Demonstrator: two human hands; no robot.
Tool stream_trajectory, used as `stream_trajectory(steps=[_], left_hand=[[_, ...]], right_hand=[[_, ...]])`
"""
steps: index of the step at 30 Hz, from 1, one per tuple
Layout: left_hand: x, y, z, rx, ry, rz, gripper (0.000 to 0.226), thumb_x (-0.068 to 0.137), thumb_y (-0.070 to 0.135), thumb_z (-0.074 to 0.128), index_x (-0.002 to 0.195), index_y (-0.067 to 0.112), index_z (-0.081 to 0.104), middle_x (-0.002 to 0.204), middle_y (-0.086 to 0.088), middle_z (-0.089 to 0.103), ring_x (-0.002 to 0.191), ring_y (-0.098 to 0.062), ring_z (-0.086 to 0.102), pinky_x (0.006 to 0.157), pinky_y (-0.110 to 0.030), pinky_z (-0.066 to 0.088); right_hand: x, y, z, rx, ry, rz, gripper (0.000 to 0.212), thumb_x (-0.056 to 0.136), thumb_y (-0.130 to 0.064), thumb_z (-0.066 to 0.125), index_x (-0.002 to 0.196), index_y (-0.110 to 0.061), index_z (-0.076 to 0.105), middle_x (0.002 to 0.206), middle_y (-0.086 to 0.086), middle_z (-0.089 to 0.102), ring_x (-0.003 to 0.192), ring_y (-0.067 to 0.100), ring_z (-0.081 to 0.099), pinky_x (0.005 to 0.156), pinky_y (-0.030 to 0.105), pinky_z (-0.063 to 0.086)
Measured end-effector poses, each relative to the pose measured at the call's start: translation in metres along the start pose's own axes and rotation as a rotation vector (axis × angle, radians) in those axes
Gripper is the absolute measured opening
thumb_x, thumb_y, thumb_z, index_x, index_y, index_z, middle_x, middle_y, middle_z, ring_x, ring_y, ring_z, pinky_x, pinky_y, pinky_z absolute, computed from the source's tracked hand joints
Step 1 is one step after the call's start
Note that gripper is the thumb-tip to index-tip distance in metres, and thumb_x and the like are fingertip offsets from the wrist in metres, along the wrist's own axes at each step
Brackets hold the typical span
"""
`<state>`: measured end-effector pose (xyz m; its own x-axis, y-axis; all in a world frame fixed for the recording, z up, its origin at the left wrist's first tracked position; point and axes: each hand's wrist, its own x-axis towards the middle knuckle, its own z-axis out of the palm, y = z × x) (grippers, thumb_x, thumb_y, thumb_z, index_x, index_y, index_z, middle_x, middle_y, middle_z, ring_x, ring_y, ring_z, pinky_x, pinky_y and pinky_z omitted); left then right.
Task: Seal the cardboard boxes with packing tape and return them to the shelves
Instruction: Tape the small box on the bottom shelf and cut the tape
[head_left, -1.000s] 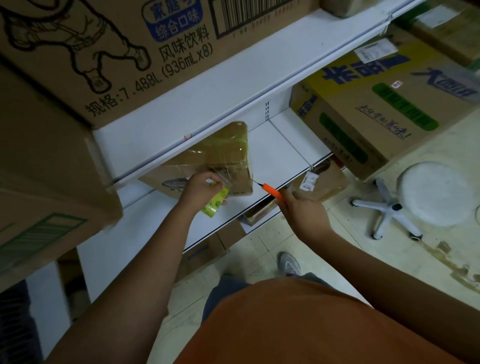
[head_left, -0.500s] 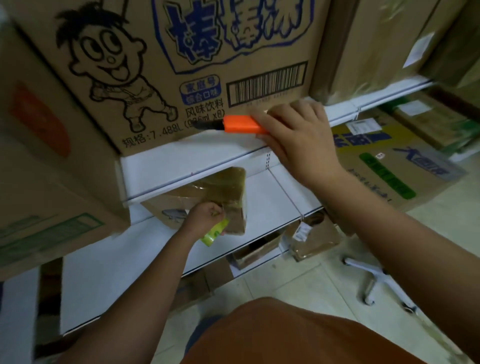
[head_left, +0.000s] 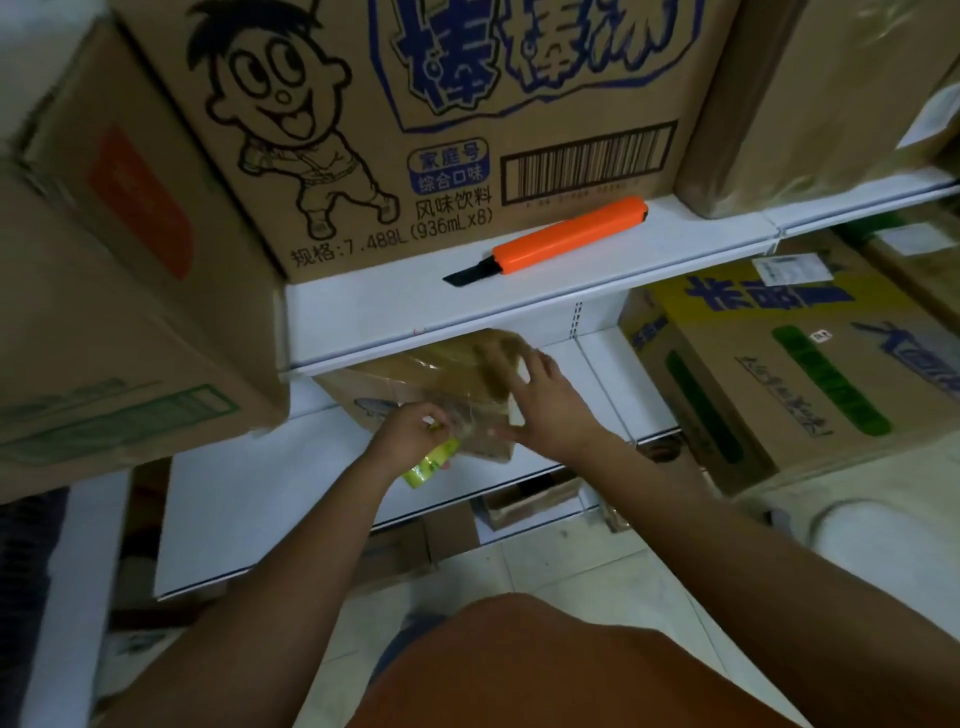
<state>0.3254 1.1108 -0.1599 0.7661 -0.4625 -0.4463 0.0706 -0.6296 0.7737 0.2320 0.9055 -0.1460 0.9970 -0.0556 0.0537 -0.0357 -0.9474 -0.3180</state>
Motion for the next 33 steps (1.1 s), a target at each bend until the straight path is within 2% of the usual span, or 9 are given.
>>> stream_trajectory(steps=[3,9,13,16,19,22,25,29,33], left_hand=[[-0.009,-0.013,-0.005,0.053,0.015,0.007,0.007,0.090,0.012,0.071,0.084,0.011,0.069,0.092,-0.010,0.071,0.072,-0.020,0.073,0.066,-0.043,0.062],[-0.043,-0.022,-0.026,-0.021,0.067,-0.047,0.005,0.090,0.018,0.072,0.087,0.020,0.070,0.094,-0.015,0.074,0.071,-0.033,0.074,0.067,-0.041,0.062],[-0.067,-0.011,-0.040,-0.061,0.140,0.035,0.007,0.092,0.016,0.070,0.097,0.011,0.070,0.085,0.002,0.075,0.066,-0.017,0.074,0.057,-0.021,0.055],[-0.080,0.003,-0.050,-0.045,0.240,0.095,0.006,0.090,0.018,0.072,0.086,0.022,0.072,0.077,0.013,0.073,0.068,0.005,0.067,0.064,-0.010,0.050],[-0.089,0.016,-0.055,-0.145,0.286,0.122,0.005,0.091,0.020,0.071,0.088,0.018,0.074,0.079,0.007,0.075,0.074,-0.003,0.069,0.071,-0.018,0.052],[-0.090,0.018,-0.059,-0.220,0.401,0.136,0.009,0.091,0.020,0.071,0.085,0.025,0.075,0.086,-0.002,0.076,0.085,-0.019,0.070,0.078,-0.032,0.054],[-0.084,0.015,-0.067,-0.249,0.612,0.048,0.005,0.092,0.029,0.067,0.089,0.030,0.070,0.096,-0.001,0.073,0.091,-0.021,0.067,0.083,-0.033,0.056],[-0.073,0.007,-0.080,-0.530,0.838,-0.034,0.028,0.096,0.022,0.066,0.117,0.004,0.067,0.107,-0.008,0.067,0.073,-0.004,0.063,0.058,-0.012,0.050],[-0.073,-0.009,-0.072,-0.423,0.843,-0.109,0.013,0.096,0.020,0.061,0.101,0.010,0.069,0.091,-0.004,0.070,0.064,-0.005,0.068,0.046,-0.018,0.050]], right_hand=[[0.036,-0.001,0.006,0.092,-0.178,0.104,0.122,0.074,-0.059,0.078,0.160,-0.023,-0.001,0.163,0.021,-0.005,0.145,0.052,0.010,0.114,0.057,0.028],[0.071,-0.001,0.000,-0.031,-0.275,0.214,0.129,0.067,-0.038,0.089,0.156,-0.007,0.001,0.155,0.023,0.010,0.126,0.043,0.042,0.099,0.049,0.048],[0.070,0.045,-0.027,-0.179,-0.321,-0.029,0.102,0.081,-0.019,0.078,0.156,-0.007,0.010,0.152,0.022,0.024,0.129,0.043,0.041,0.097,0.050,0.047],[0.075,0.079,-0.041,-0.340,-0.272,0.119,0.068,0.097,-0.007,0.050,0.156,-0.006,0.016,0.156,0.023,0.025,0.141,0.045,0.030,0.110,0.054,0.037],[0.066,0.056,-0.042,-0.059,-0.256,0.410,0.057,0.102,-0.012,0.039,0.154,0.002,0.019,0.158,0.025,0.022,0.144,0.042,0.029,0.118,0.051,0.026],[0.046,0.012,-0.022,0.503,-0.350,0.652,0.065,0.104,-0.047,0.039,0.145,0.002,0.041,0.142,0.021,0.048,0.128,0.040,0.049,0.103,0.044,0.045],[0.032,-0.020,-0.001,0.635,-0.149,0.780,0.093,0.094,-0.068,0.043,0.157,-0.005,0.018,0.161,0.016,0.025,0.137,0.035,0.043,0.107,0.044,0.042],[0.055,-0.075,-0.007,0.107,0.156,0.346,0.084,0.091,-0.071,0.045,0.154,-0.018,0.029,0.160,0.014,0.026,0.145,0.037,0.027,0.118,0.054,0.019],[0.093,-0.116,0.023,-0.212,-0.256,-0.090,0.083,0.090,-0.073,0.040,0.156,-0.026,0.023,0.162,0.004,0.023,0.149,0.038,0.013,0.113,0.070,0.004]])
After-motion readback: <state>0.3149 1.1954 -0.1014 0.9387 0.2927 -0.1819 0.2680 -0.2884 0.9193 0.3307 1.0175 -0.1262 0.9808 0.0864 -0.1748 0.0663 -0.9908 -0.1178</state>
